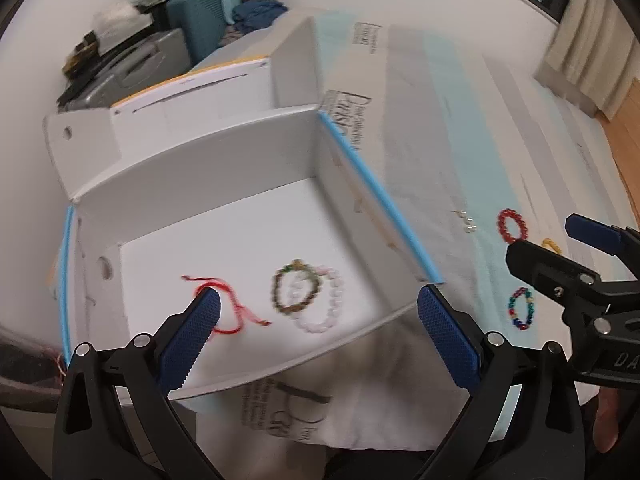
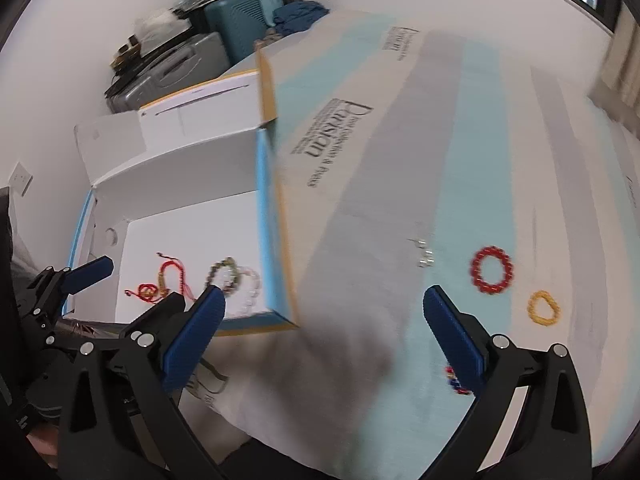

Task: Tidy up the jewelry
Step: 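Move both tools back toward the red and yellow bead bracelets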

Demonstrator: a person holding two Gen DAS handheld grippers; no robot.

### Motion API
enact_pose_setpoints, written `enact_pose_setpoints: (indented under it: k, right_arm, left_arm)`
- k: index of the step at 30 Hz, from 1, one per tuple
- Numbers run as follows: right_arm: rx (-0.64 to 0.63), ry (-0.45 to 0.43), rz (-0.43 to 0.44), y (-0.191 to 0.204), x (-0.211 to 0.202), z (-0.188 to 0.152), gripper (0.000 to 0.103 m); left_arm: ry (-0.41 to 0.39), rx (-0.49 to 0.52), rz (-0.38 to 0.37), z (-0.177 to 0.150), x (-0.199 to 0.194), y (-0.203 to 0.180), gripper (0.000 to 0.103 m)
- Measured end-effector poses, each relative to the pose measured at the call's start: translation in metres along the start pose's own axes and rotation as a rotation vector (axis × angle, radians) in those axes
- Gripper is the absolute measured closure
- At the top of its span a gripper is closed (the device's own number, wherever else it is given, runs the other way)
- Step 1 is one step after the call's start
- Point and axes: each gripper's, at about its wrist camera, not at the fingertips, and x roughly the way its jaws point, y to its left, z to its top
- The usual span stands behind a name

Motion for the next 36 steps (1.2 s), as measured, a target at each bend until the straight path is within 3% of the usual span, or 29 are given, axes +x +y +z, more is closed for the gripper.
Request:
enact_pose_setpoints:
  k: [18, 36]
  right_arm:
    - [0.146, -0.002, -0.079, -0.128, -0.015, -0.028, 0.007]
    - [0.293, 0.1, -0.143, -0.263, 0.058, -0.042, 0.008]
  left_arm:
    - [0.016, 0.138, -0.071, 0.011, 0.029, -0.12, 0.006]
    - [0.111, 0.241, -0.113, 0.045, 0.131, -0.206, 0.006]
